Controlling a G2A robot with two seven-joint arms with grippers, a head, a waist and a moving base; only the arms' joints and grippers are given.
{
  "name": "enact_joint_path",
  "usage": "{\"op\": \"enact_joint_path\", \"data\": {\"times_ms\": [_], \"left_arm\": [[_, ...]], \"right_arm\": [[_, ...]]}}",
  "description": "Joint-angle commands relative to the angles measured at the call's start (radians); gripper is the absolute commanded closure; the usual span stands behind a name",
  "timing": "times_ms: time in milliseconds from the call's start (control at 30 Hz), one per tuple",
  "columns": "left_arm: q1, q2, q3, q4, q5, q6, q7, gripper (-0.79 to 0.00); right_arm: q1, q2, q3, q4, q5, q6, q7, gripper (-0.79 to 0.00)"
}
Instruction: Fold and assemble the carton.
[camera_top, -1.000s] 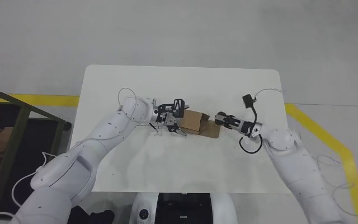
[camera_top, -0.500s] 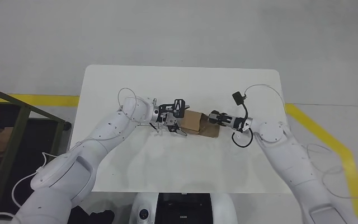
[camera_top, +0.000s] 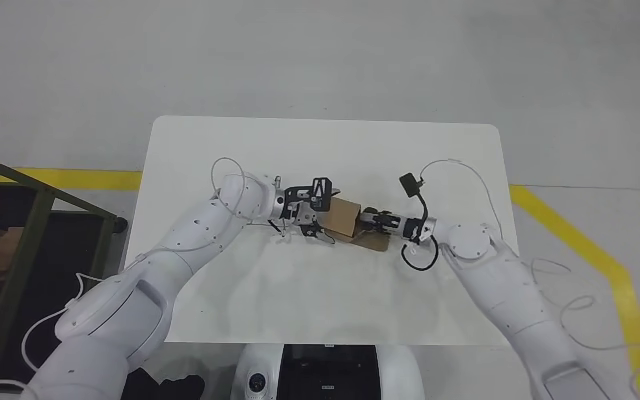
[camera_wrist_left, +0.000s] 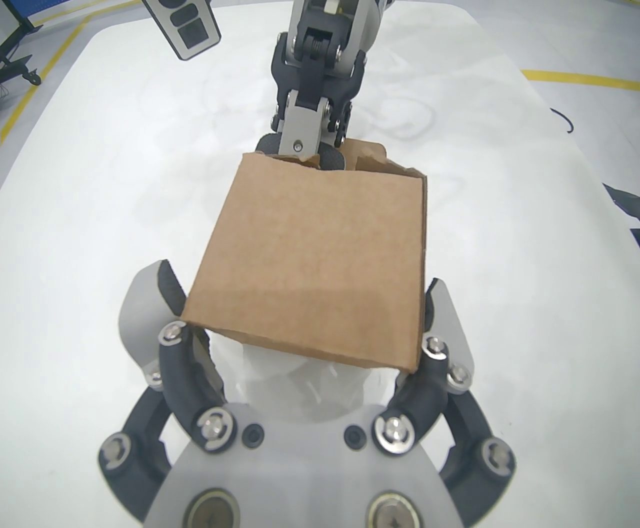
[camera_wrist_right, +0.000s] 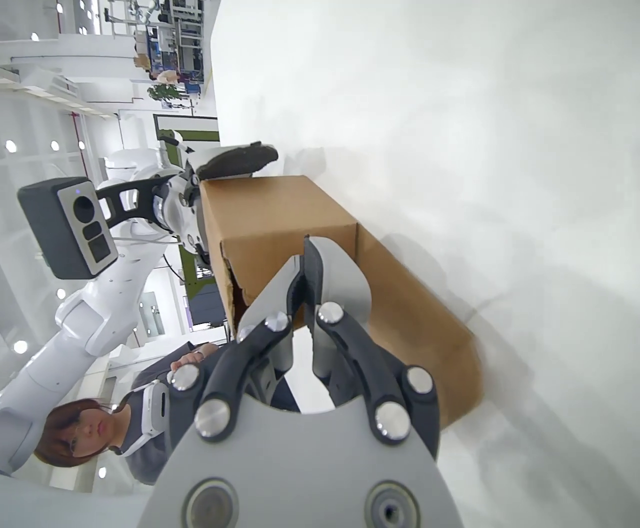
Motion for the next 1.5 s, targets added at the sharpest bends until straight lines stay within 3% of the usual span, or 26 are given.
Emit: {"op": "enact_joint_path", "data": {"times_ms": [0,900,1167,1467], "left_arm": [[0.001,0.000,-0.001,-0.001,0.000,0.001,-0.002,-0.785],[0.004,-0.005,-0.007,-0.005,-0.003,-0.009,-0.019,-0.785],[0.004,-0.003,-0.012,0.011,0.003,-0.006,0.003,-0.785],[0.010,0.002,-0.014,0.013,0.017,-0.004,0.024,-0.785]], "right_arm": [[0.004,-0.007,-0.007,0.014,0.032,0.000,0.006,0.000],[0.112,-0.082,-0.093,0.202,0.149,-0.081,0.108,0.000],[0.092,-0.052,-0.012,0.195,0.127,-0.129,0.098,0.000],[-0.044,0.023,0.158,0.000,0.004,-0.082,0.026,0.000]]}}
